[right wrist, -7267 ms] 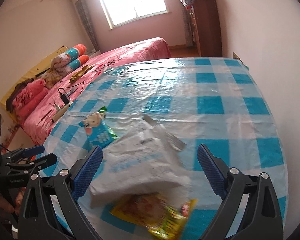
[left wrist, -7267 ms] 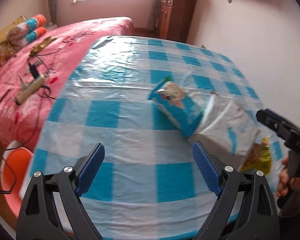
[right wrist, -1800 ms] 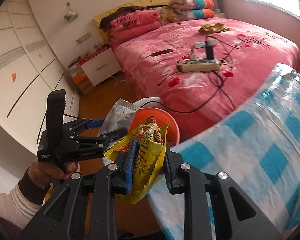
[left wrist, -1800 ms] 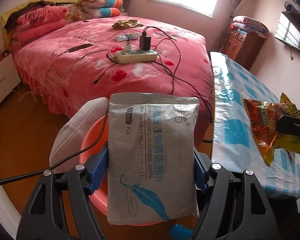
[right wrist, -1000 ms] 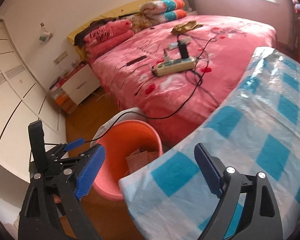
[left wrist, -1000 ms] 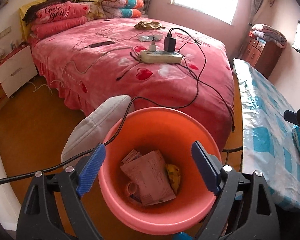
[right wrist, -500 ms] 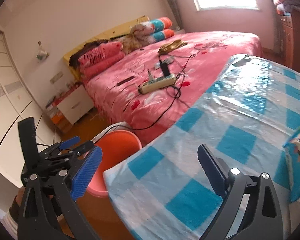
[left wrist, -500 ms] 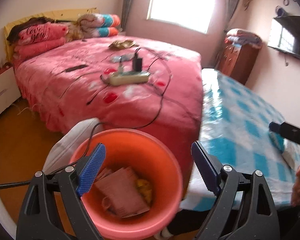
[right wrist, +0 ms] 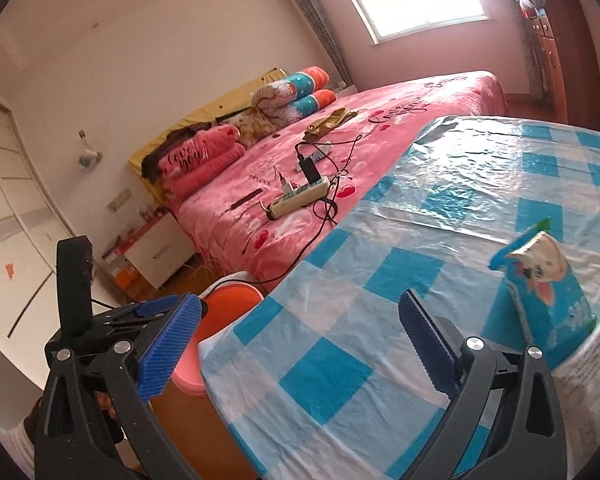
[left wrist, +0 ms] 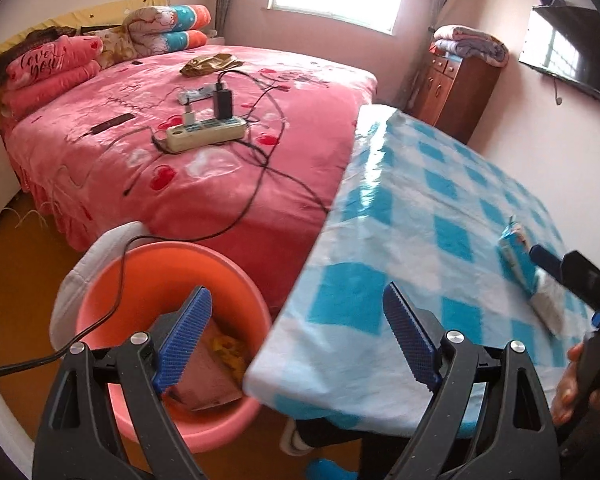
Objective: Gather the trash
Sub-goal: 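Move both open grippers back over the table toward the remaining bags, then grasp the blue cartoon-dog snack bag with the left gripper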
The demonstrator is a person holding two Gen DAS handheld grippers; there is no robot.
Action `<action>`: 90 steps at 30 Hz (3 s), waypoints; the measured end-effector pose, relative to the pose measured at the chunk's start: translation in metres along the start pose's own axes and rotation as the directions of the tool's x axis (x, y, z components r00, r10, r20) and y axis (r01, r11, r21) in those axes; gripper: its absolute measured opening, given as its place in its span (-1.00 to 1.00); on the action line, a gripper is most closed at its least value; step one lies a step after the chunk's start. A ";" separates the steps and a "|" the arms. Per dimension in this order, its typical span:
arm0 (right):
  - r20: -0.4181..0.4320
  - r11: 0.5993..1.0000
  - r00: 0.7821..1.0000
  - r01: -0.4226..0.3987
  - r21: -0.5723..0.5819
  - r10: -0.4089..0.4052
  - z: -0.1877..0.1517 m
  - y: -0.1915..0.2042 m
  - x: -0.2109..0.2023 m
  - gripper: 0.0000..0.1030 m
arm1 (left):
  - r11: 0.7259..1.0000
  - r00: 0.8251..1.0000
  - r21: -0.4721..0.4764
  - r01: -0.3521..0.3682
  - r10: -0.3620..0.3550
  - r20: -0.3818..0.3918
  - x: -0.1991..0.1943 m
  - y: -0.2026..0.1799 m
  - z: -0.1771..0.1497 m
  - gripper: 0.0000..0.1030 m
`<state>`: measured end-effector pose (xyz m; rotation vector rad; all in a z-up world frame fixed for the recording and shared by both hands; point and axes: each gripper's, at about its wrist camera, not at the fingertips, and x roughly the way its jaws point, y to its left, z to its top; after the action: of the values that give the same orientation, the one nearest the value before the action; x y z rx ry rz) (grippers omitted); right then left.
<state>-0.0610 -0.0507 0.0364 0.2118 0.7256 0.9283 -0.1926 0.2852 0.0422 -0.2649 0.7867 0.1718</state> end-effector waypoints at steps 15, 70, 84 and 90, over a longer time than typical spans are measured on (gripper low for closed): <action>0.045 0.996 0.999 -0.015 0.082 0.012 -0.002 -0.045 -0.037 0.90 | 0.994 1.000 0.112 0.000 0.001 -0.006 -0.003 -0.070 0.003 0.71; 0.086 0.874 0.967 0.177 0.453 -0.240 -0.004 -0.230 -0.156 0.90 | 0.961 0.979 0.219 0.169 -0.139 -0.146 0.032 -0.248 -0.007 0.71; 0.060 0.890 0.984 0.127 0.437 -0.170 0.000 -0.228 -0.154 0.90 | 0.972 0.957 0.116 0.204 -0.173 -0.232 0.082 -0.299 0.013 0.71; 0.062 0.890 0.989 0.096 0.446 -0.137 -0.001 -0.229 -0.157 0.90 | 0.981 0.964 0.105 0.164 -0.137 -0.229 0.097 -0.306 0.020 0.71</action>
<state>0.0279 -0.3116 0.0046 0.6035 0.8489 0.6230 -0.0348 0.0049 0.0384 -0.2286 0.9904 -0.0514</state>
